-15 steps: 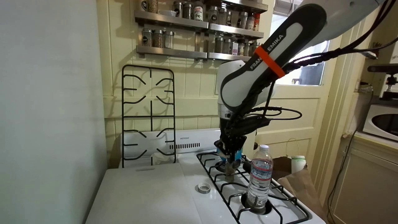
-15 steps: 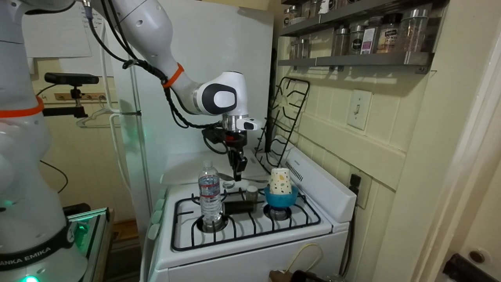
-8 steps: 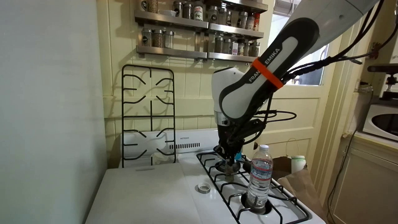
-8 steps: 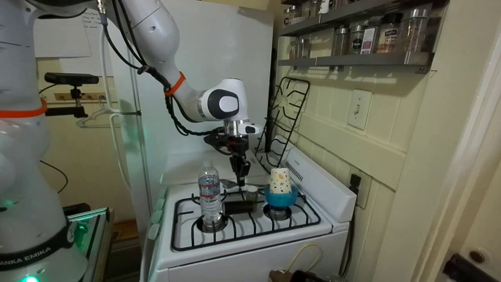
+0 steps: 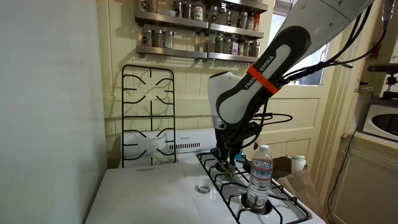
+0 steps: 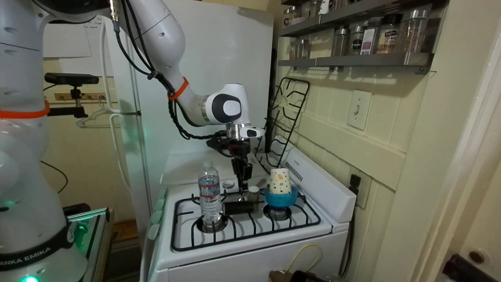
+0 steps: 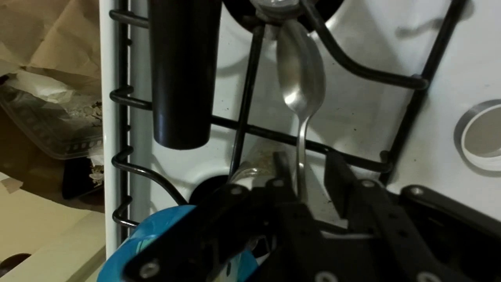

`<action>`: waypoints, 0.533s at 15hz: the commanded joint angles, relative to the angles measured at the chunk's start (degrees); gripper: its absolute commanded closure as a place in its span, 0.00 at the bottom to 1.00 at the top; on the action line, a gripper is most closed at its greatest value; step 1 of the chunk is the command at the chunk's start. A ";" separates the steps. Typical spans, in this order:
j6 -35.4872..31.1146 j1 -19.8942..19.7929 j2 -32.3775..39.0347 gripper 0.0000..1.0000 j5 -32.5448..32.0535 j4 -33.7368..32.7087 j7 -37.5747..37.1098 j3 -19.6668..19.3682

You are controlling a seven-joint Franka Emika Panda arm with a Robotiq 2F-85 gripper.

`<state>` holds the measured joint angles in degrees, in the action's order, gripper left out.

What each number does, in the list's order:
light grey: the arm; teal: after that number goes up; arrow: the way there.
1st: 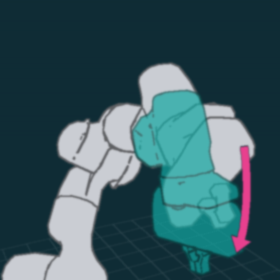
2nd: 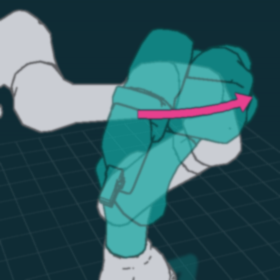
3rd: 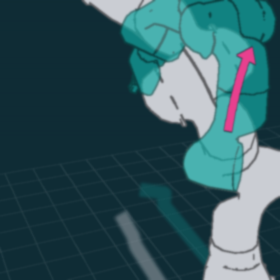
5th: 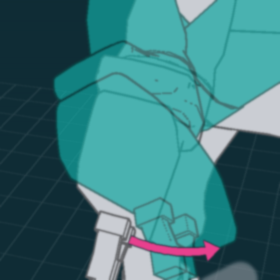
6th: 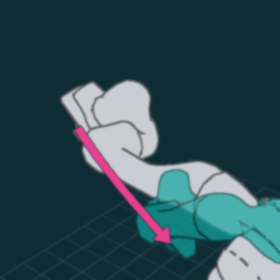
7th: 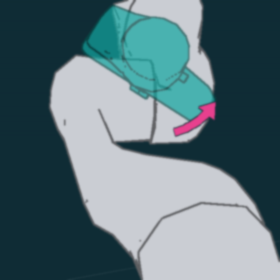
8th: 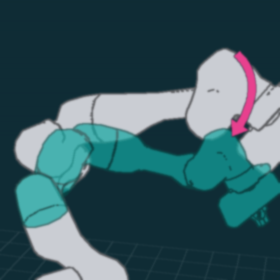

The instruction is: Move the spoon to the right

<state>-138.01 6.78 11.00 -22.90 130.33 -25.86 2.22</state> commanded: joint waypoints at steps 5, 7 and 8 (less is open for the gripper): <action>0.74 -1.90 -4.61 0.06 13.07 1.47 6.51 0.57; 1.13 -3.01 -7.42 0.00 22.34 1.94 10.24 0.76; 1.40 -3.59 -9.78 0.00 26.84 2.54 12.48 0.63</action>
<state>-137.72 5.29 7.45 -6.86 130.43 -19.09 2.11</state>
